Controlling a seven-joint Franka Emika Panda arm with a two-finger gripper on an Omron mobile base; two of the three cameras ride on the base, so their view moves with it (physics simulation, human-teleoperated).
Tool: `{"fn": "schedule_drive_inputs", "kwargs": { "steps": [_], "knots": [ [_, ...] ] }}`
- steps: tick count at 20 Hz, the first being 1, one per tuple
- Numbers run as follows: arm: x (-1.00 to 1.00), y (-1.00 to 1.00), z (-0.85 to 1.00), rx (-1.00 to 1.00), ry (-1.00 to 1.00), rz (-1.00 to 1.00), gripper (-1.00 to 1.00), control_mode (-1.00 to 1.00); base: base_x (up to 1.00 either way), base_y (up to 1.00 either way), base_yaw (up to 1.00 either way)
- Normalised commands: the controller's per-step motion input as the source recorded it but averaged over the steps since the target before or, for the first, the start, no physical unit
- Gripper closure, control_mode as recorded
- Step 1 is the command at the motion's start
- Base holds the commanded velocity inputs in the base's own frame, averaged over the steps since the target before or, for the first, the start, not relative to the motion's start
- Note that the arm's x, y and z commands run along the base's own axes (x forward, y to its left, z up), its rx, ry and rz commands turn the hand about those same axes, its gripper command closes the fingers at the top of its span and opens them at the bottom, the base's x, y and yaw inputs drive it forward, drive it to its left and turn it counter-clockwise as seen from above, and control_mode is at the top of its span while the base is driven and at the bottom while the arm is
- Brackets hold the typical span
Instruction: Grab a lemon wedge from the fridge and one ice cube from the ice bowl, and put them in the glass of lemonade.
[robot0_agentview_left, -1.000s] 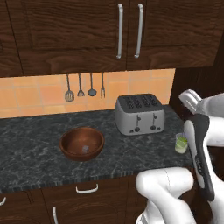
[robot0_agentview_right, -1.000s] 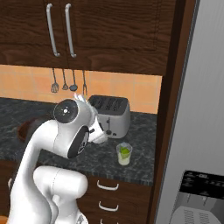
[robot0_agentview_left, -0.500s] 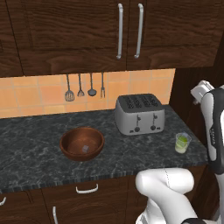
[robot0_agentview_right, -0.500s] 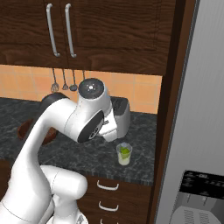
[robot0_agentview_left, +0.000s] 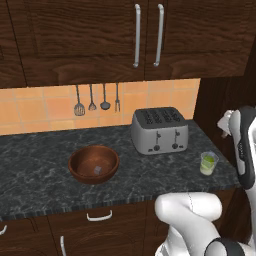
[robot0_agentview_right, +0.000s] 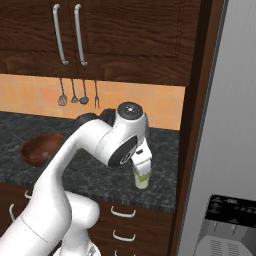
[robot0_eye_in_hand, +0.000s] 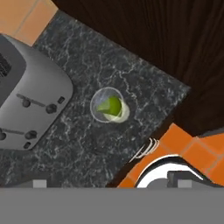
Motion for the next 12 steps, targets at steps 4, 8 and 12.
{"fn": "schedule_drive_inputs", "kwargs": {
  "steps": [4, 8, 12],
  "knots": [
    [0.97, -0.61, -0.49, 0.00, 0.11, 0.12, -1.00, -1.00, 0.00, 0.00, 0.00],
    [1.00, 0.04, -0.82, -0.04, 0.40, 0.03, -1.00, -1.00, 0.00, 0.00, 0.00],
    [0.69, -0.04, -0.71, -0.03, 0.21, 0.09, -1.00, -1.00, 0.00, 0.00, 0.00]
  ]
}}
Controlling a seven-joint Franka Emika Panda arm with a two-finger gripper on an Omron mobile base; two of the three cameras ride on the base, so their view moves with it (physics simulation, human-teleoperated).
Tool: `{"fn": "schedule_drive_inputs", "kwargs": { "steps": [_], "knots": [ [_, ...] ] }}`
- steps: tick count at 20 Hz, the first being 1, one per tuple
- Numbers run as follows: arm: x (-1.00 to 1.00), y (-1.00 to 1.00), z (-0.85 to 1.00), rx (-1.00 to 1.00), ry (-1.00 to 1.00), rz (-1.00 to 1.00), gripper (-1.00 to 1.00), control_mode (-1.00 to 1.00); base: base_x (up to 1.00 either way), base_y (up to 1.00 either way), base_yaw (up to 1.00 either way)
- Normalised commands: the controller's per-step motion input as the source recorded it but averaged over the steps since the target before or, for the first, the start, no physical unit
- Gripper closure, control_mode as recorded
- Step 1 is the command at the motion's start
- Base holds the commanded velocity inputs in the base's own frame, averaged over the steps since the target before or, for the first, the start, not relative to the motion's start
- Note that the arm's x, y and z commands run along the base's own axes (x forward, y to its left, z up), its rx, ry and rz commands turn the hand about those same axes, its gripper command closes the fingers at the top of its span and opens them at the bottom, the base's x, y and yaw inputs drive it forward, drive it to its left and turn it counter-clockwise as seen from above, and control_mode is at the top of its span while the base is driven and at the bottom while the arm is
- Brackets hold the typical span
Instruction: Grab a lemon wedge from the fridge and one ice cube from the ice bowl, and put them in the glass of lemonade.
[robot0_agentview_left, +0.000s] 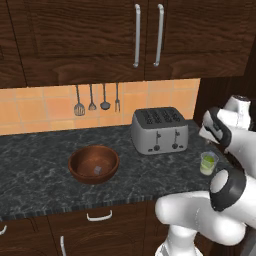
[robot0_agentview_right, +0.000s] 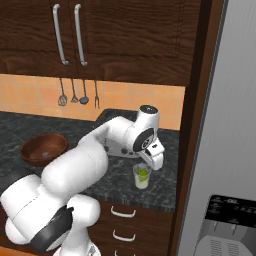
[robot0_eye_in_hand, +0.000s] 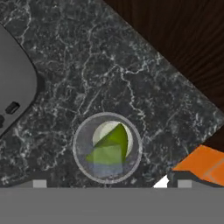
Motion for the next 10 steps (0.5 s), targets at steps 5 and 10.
{"fn": "schedule_drive_inputs", "kwargs": {
  "steps": [5, 10],
  "knots": [
    [0.34, -0.07, -0.97, -0.05, 0.26, 0.14, -1.00, -1.00, 0.00, 0.00, 0.00],
    [0.13, -0.07, -0.54, -0.04, 0.10, 0.07, -1.00, -1.00, 0.00, 0.00, 0.00]
  ]
}}
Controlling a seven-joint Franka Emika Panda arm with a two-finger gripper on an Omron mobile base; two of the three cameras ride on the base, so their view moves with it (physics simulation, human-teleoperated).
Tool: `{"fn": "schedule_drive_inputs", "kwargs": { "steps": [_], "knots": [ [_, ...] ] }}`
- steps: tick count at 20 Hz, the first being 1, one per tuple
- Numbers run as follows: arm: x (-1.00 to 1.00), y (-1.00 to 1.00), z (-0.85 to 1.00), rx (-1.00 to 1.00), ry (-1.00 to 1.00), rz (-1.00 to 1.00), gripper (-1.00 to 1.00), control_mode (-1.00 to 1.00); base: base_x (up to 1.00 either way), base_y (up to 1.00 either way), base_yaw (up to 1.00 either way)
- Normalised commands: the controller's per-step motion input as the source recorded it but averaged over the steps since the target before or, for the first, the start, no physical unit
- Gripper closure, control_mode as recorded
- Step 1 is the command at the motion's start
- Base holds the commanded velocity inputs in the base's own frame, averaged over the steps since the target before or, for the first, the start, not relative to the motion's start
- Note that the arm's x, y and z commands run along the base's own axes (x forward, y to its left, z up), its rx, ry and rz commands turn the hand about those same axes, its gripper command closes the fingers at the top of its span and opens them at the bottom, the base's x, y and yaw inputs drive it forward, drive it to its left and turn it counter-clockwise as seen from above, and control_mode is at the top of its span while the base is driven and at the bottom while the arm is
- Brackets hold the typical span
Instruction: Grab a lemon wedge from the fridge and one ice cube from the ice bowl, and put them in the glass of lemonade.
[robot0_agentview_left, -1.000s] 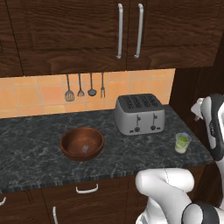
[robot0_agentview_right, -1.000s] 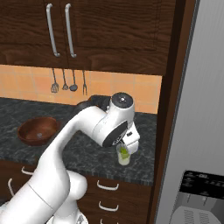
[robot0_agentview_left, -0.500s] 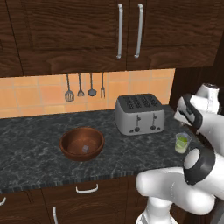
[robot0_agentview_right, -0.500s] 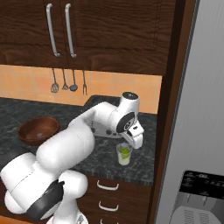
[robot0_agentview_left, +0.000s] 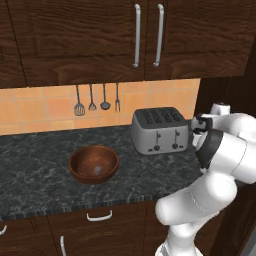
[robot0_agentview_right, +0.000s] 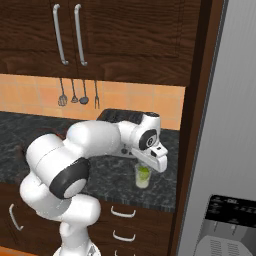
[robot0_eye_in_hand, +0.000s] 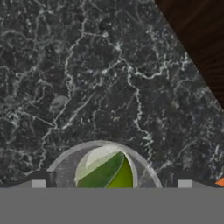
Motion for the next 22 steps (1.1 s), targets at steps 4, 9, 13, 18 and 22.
{"fn": "schedule_drive_inputs", "kwargs": {
  "steps": [4, 9, 13, 18, 22],
  "knots": [
    [-0.34, -0.07, -0.01, 0.00, -0.04, 0.03, -1.00, -1.00, 0.00, 0.00, 0.00],
    [-0.80, 0.00, 0.09, 0.00, -0.15, 0.02, -1.00, -1.00, 0.00, 0.00, 0.00],
    [-0.49, 0.00, 0.37, 0.00, -0.20, 0.00, -1.00, -1.00, 0.00, 0.00, 0.00],
    [-0.74, 0.01, 0.82, 0.00, -0.34, 0.00, -1.00, -1.00, 0.00, 0.00, 0.00],
    [-0.96, 0.22, 1.00, 0.00, -0.56, 0.00, -1.00, -1.00, 0.00, 0.00, 0.00]
  ]
}}
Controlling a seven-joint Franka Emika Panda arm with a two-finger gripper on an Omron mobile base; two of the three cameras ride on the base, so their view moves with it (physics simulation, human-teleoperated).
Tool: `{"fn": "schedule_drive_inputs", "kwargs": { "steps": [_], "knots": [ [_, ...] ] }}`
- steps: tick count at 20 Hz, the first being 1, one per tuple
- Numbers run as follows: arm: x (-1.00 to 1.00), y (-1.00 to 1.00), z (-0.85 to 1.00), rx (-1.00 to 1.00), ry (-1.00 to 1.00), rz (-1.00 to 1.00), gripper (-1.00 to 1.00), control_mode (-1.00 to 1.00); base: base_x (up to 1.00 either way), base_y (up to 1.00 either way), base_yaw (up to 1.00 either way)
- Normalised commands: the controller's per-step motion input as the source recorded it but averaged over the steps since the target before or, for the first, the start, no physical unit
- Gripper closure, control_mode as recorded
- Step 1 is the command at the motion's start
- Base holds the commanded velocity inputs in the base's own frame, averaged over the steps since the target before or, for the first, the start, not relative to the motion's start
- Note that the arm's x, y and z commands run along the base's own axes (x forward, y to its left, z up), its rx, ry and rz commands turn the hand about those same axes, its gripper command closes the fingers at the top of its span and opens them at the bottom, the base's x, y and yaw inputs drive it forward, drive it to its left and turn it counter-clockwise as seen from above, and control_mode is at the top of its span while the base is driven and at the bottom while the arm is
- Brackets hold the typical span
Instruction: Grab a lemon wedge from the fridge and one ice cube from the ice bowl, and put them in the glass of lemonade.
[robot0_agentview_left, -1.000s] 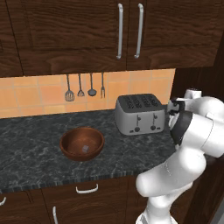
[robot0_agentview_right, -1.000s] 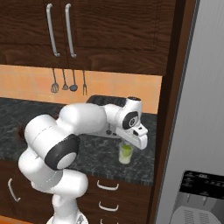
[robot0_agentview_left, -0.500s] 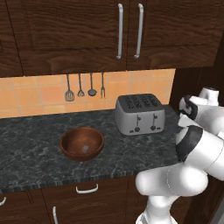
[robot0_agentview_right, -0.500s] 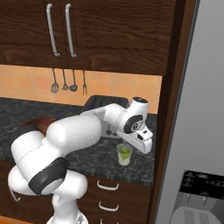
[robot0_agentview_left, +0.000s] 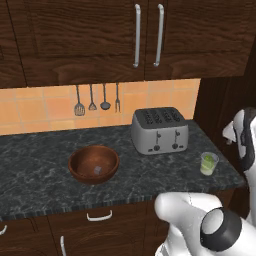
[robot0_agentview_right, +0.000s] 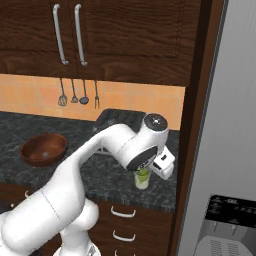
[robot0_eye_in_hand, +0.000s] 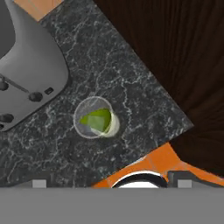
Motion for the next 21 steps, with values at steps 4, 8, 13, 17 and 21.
{"fn": "schedule_drive_inputs", "kwargs": {
  "steps": [4, 8, 13, 17, 21],
  "knots": [
    [-0.93, 0.45, 1.00, 0.00, -0.61, 0.00, -1.00, -1.00, 0.00, 0.00, 0.00],
    [-0.92, 0.59, 1.00, 0.05, -0.60, 0.00, -1.00, -1.00, 0.00, 0.00, 0.00],
    [-0.81, 0.91, 1.00, 0.00, -0.61, 0.00, -1.00, -1.00, 0.00, 0.00, 0.00],
    [-0.26, 1.00, 0.44, -0.15, -0.50, 0.00, -1.00, -1.00, 0.00, 0.00, 0.00],
    [0.76, 1.00, -1.00, -0.33, 0.07, -0.01, -1.00, -1.00, 0.00, 0.00, 0.00]
  ]
}}
